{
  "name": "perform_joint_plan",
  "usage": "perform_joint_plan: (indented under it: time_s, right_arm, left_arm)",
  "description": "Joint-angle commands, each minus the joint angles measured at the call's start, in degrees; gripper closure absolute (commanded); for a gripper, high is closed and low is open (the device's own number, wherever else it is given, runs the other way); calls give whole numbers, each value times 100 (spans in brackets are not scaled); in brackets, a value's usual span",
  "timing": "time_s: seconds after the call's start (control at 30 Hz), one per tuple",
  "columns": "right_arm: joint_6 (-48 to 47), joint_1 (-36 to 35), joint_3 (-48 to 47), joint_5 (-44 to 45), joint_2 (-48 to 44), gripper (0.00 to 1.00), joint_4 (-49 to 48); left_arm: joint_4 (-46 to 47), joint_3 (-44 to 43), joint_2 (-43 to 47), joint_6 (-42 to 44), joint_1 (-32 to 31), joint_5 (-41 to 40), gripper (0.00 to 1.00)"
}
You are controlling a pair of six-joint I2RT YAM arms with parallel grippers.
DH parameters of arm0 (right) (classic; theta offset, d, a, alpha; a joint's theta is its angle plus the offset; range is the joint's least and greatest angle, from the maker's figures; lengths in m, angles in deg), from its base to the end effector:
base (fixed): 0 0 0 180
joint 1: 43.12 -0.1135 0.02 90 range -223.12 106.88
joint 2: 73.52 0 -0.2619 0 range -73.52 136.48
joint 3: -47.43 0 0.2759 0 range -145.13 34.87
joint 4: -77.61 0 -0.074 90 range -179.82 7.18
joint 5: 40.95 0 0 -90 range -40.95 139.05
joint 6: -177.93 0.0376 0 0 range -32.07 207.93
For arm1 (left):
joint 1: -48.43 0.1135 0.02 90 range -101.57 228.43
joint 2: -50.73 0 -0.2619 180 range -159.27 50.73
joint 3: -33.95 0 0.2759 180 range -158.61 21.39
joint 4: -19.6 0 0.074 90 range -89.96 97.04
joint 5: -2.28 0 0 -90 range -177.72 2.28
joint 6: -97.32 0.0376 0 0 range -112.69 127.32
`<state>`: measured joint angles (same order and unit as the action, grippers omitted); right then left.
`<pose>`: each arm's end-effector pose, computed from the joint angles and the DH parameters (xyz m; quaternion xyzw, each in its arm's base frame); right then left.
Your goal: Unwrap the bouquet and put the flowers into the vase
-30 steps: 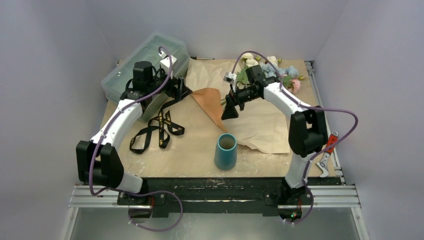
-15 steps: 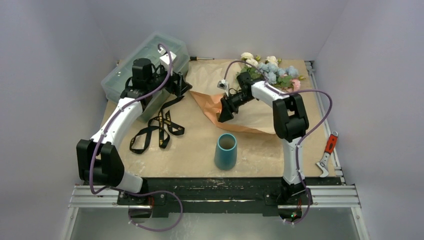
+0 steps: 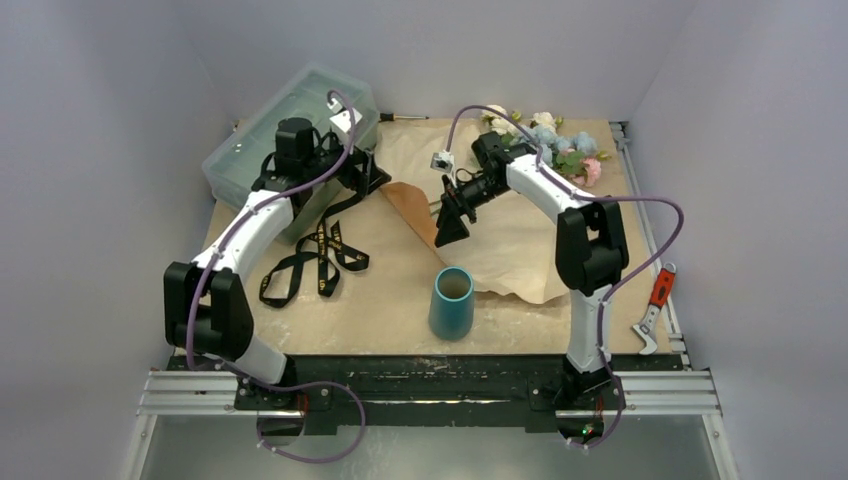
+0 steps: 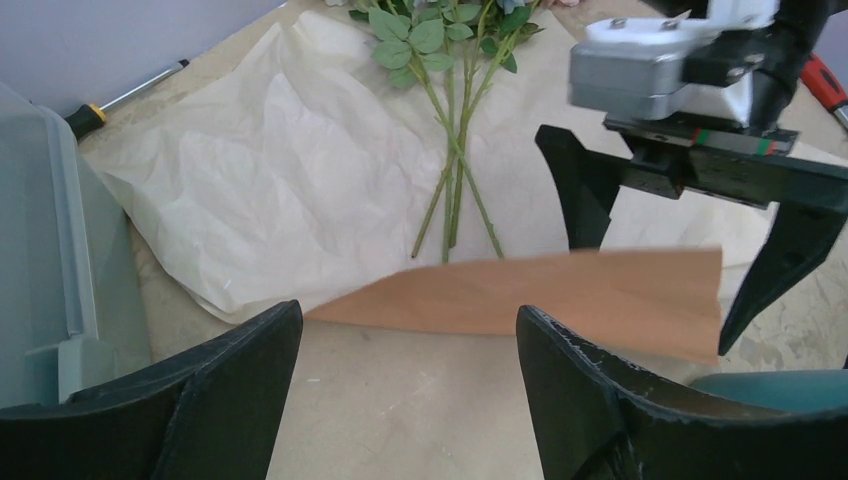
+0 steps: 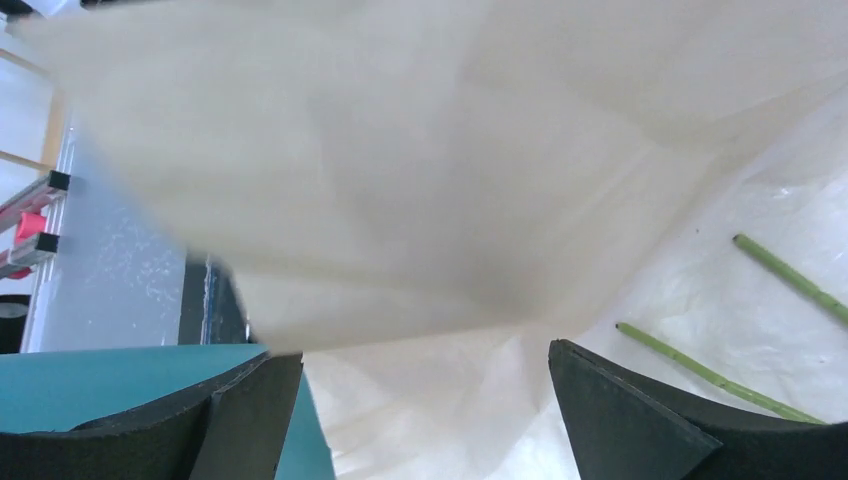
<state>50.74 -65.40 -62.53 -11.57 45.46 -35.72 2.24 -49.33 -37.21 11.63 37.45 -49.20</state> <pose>0.3968 0.1980 0.2098 -0.4794 0.7126 0.4826 0.1716 0.3700 -0.0956 0.3140 0.2869 0.7512 -0.3037 0.5110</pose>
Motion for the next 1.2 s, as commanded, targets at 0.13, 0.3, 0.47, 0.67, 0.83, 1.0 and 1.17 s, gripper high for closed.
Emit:
perform_joint_plan:
  time_s: [0.13, 0.3, 0.47, 0.67, 0.83, 1.0, 1.17]
  right_arm:
    - [-735, -51, -479, -300, -14, 6, 783]
    - [-935, -118, -630, -325, 131, 14, 1024]
    - [-567, 45, -623, -457, 46, 16, 905]
    - [1061, 870, -277, -176, -331, 17, -466]
    - [2835, 1136, 251, 1102, -763, 20, -1877]
    - [4676, 1253, 464, 2396, -1016, 30, -3279]
    - [5847, 1228, -185, 4238, -696, 41, -3306]
  left_arm:
    - [1093, -528, -666, -537, -89, -377, 20]
    - [991, -1134, -1287, -480, -348, -386, 25]
    - [150, -1038, -1435, 338, -686, -237, 35]
    - [-324, 366, -644, 1653, -695, -7, 50]
    - [-1077, 923, -410, 2860, -710, -132, 56]
    - [-1144, 1374, -321, 3261, -842, -582, 57]
    - [-1078, 1573, -405, 3238, -909, -883, 57]
